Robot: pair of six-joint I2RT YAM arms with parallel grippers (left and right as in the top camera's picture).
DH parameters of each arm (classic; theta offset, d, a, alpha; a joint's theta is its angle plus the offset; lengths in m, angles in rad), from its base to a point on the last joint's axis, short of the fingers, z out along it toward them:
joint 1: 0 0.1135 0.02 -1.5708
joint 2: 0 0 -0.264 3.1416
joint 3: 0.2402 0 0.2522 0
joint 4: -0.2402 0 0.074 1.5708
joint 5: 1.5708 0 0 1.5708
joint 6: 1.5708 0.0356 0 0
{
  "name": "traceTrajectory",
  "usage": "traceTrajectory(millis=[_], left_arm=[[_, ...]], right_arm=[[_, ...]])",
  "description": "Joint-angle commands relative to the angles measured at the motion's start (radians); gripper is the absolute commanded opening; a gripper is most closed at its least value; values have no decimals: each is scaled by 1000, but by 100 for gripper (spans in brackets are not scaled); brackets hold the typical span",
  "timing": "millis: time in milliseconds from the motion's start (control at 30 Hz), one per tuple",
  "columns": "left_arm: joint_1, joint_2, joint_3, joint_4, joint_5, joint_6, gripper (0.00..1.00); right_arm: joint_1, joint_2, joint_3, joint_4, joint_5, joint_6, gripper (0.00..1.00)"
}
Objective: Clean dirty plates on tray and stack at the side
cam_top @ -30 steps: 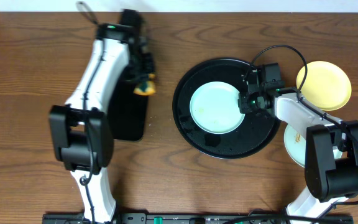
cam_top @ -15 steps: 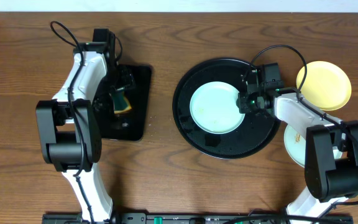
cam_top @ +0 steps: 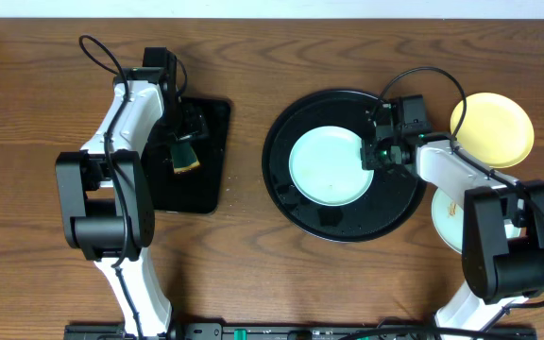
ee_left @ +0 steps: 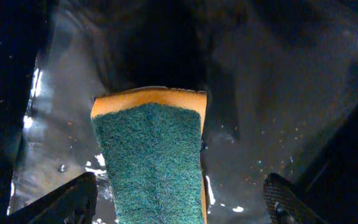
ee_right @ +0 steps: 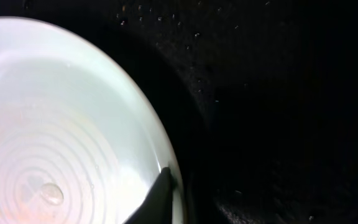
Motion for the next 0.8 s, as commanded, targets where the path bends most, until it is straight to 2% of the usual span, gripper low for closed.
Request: traceTrajectory(millis=[0, 267, 500, 633, 767], left_arm=[[2, 16, -4, -2, -13, 6, 86], [2, 16, -4, -2, -13, 6, 87], [2, 16, -4, -2, -13, 6, 87], [2, 16, -4, -2, -13, 6, 87], [2, 16, -4, -2, -13, 6, 87]], right_arm=[[8, 34, 1, -7, 19, 2, 1], [10, -196, 33, -19, 64, -29, 1], [89, -429, 33, -113, 380, -130, 1], [193, -502, 33, -139, 589, -189, 1], [344, -517, 33, -130, 904, -240, 1]])
